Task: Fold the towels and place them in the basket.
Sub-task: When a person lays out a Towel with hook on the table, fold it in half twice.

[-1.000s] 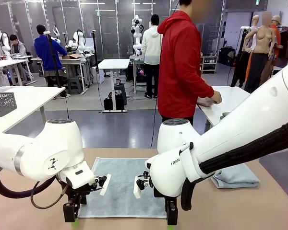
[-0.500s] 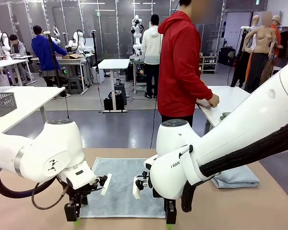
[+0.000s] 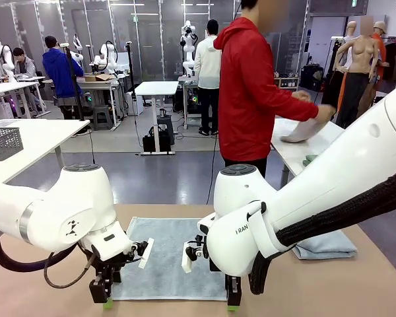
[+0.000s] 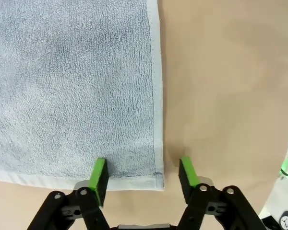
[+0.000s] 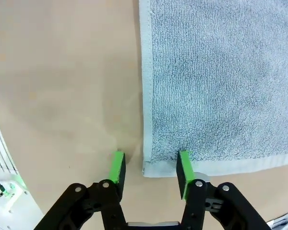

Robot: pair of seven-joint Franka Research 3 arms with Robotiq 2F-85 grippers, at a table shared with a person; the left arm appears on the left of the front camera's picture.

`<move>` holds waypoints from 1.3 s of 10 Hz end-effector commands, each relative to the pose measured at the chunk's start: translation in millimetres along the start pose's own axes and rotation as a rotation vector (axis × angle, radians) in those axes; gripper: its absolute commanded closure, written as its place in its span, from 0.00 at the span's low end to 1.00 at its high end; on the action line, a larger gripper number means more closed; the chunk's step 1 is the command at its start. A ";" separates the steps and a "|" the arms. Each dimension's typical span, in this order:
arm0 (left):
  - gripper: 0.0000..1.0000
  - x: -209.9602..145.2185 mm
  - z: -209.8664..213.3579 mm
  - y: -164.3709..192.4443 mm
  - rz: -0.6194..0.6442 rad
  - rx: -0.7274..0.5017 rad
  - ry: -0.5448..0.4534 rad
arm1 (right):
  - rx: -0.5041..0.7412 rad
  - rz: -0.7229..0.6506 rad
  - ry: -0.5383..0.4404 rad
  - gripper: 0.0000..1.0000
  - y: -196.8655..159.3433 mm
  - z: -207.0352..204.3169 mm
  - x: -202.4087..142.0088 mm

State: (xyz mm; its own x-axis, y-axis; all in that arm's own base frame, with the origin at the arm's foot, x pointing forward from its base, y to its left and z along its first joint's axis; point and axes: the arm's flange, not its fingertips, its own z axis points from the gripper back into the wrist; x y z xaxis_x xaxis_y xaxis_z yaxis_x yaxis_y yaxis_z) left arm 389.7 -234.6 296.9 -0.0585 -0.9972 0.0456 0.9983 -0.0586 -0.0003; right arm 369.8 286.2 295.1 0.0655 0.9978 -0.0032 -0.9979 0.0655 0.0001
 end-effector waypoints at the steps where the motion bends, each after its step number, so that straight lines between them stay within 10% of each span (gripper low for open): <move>1: 0.29 -3.1 -1.6 0.4 -0.013 0.039 0.011 | -0.028 -0.024 0.009 0.45 1.9 0.5 -0.1; 3: 0.29 -4.5 0.0 0.9 -0.015 0.048 0.010 | -0.034 -0.020 0.007 0.45 1.2 2.2 0.0; 4: 0.48 -4.9 0.3 1.1 -0.020 0.060 0.024 | -0.032 -0.021 0.007 0.65 0.4 2.1 0.1; 10: 0.41 -4.8 0.6 3.9 -0.013 0.038 0.022 | -0.023 -0.019 0.004 0.65 -3.3 0.2 0.7; 13: 0.81 -4.3 2.3 3.7 -0.015 0.064 0.026 | -0.019 -0.023 0.000 1.00 -3.9 0.4 -0.3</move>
State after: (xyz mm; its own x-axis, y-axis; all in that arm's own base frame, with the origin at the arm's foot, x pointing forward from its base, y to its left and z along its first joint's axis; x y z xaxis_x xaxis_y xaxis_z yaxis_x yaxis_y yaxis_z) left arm 394.9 -231.6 301.0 -0.0720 -0.9967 0.0361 0.9970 -0.0710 0.0293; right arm 373.1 284.5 296.9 0.0767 0.9971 -0.0002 -0.9970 0.0767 -0.0034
